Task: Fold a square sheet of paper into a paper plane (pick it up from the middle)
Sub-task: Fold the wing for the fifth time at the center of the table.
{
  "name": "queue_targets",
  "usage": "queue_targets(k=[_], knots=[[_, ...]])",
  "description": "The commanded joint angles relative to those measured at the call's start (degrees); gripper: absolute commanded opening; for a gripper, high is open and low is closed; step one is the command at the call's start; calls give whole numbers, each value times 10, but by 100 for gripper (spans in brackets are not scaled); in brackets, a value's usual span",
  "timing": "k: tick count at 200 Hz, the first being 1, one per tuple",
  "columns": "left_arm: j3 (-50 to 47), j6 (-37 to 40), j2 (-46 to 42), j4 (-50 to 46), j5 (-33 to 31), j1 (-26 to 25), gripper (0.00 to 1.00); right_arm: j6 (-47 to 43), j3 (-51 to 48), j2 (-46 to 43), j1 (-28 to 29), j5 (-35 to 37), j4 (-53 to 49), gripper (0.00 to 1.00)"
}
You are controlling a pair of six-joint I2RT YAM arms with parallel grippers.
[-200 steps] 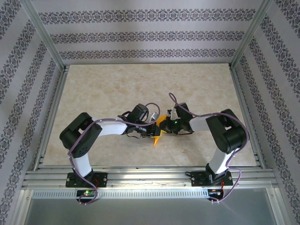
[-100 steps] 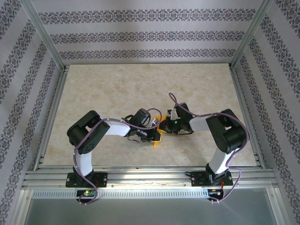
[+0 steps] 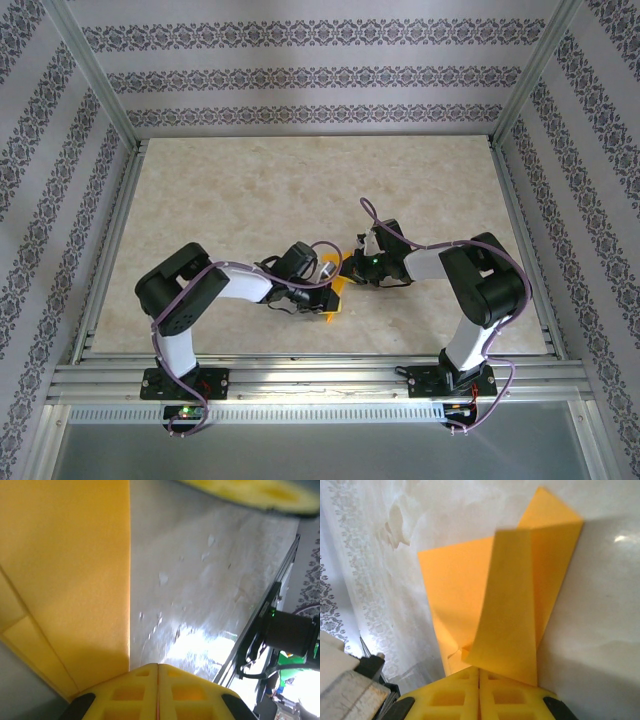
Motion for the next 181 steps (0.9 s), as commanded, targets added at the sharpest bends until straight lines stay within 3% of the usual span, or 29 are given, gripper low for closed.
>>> queue_targets(k=[1,143,181], knots=[[-12,30,-21,-87,16,-17,7,-19,-11,31,5,72,-52,9],[-45,58,-64,-121,33,-36,5,-23,0,37,21,89,-71,4],[-64,20,-139,-38,36,-33,4,-21,0,35,21,85,-68,5]])
